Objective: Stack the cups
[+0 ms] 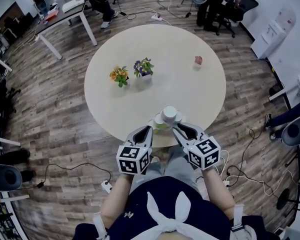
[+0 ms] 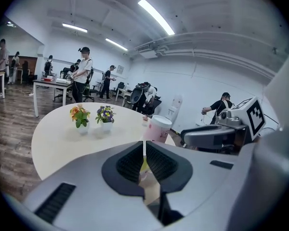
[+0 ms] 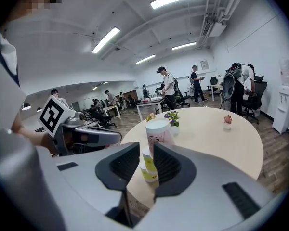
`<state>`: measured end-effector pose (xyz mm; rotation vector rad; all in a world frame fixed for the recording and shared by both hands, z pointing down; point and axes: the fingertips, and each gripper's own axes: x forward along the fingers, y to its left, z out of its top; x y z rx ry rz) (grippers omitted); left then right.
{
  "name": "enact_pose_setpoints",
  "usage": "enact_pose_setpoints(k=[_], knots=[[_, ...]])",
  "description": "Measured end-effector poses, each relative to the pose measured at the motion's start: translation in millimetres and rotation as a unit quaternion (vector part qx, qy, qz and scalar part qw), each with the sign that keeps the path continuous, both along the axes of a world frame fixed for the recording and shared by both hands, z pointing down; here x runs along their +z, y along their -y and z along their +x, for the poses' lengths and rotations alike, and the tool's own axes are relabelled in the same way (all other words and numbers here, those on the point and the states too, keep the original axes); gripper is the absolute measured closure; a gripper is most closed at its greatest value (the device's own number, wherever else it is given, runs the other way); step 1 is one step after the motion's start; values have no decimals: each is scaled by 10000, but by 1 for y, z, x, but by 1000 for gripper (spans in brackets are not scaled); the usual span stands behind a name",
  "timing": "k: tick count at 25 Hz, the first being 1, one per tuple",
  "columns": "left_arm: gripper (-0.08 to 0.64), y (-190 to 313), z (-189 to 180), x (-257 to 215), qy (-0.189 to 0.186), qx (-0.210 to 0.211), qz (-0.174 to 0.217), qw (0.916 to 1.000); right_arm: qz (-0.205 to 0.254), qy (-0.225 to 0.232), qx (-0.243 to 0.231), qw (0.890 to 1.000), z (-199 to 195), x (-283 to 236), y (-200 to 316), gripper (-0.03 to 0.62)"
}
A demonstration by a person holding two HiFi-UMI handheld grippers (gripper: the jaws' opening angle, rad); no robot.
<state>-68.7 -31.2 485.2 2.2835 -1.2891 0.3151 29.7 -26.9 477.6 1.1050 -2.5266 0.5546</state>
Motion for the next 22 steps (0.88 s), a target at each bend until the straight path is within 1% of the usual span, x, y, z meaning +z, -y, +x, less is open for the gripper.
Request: enact_pose_setpoints(k=[3, 6, 7, 12, 22], knots=[[528, -3, 8, -1, 89, 132, 59, 9999, -75, -52, 76, 9999, -2, 5, -4, 532], [528, -7, 15, 0, 106, 218, 63, 9997, -105, -65, 111, 9999, -7, 7, -8, 578], [527, -8, 17, -1, 104, 242, 67, 9996, -98, -72, 142, 9998, -8, 8, -9, 584], [528, -12, 28, -2, 91, 357, 107, 9993, -16, -82, 339, 9994, -8, 7, -11, 587], [528, -16, 31, -3, 166, 414, 179, 9988, 15, -7, 302, 9995, -14, 4, -19, 589]])
